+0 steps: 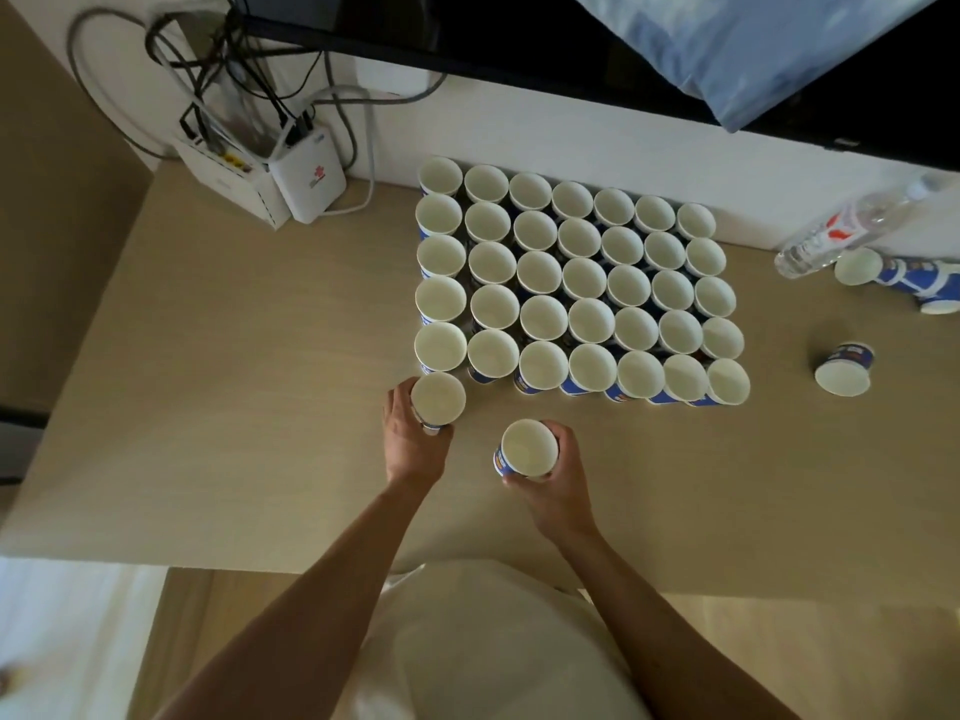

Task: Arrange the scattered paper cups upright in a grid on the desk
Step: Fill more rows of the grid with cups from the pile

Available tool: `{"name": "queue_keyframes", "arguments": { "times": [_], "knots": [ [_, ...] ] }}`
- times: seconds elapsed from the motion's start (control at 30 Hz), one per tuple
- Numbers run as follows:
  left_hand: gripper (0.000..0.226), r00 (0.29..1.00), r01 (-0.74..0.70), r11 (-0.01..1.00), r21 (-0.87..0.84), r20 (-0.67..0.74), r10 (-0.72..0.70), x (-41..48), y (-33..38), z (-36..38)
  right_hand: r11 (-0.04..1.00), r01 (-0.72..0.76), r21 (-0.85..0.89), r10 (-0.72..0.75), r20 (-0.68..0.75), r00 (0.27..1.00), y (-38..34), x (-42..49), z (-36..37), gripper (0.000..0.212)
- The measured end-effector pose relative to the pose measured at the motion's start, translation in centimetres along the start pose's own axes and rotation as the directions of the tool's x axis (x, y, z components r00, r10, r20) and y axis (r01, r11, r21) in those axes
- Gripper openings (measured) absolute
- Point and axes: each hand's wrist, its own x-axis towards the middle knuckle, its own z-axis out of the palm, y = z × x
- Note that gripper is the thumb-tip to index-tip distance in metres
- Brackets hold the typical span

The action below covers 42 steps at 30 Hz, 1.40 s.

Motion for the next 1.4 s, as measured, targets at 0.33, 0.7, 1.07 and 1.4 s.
{"name": "queue_keyframes", "arguments": {
  "times": [0.33,0.7,1.07,1.4],
  "knots": [
    [0.079,0.999,0.02,0.999,-0.024,0.041,-0.019,-0.1,-0.3,-0.3,1.0,0.007,-0.012,-0.008,-0.034,0.999,-0.8,1.8,2.2,0.072],
    [0.088,0.987,0.139,0.99,-0.021,0.086,-0.137,-1.3,-0.9,-1.5,1.0,-0.015,0.004,0.016,-0.063,0.998,-1.9,3.1,4.7,0.07],
    [0.076,0.979,0.168,0.984,-0.055,0.131,-0.159,-1.6,0.1,-2.0,0.993,-0.045,0.107,0.053,-0.074,0.996,-2.0,3.6,5.1,0.07],
    [0.072,0.975,0.168,0.985,-0.032,0.154,-0.161,-2.0,0.4,-2.7,0.965,-0.067,0.254,0.097,-0.107,0.989,-1.6,3.9,5.8,0.067]
  ]
}}
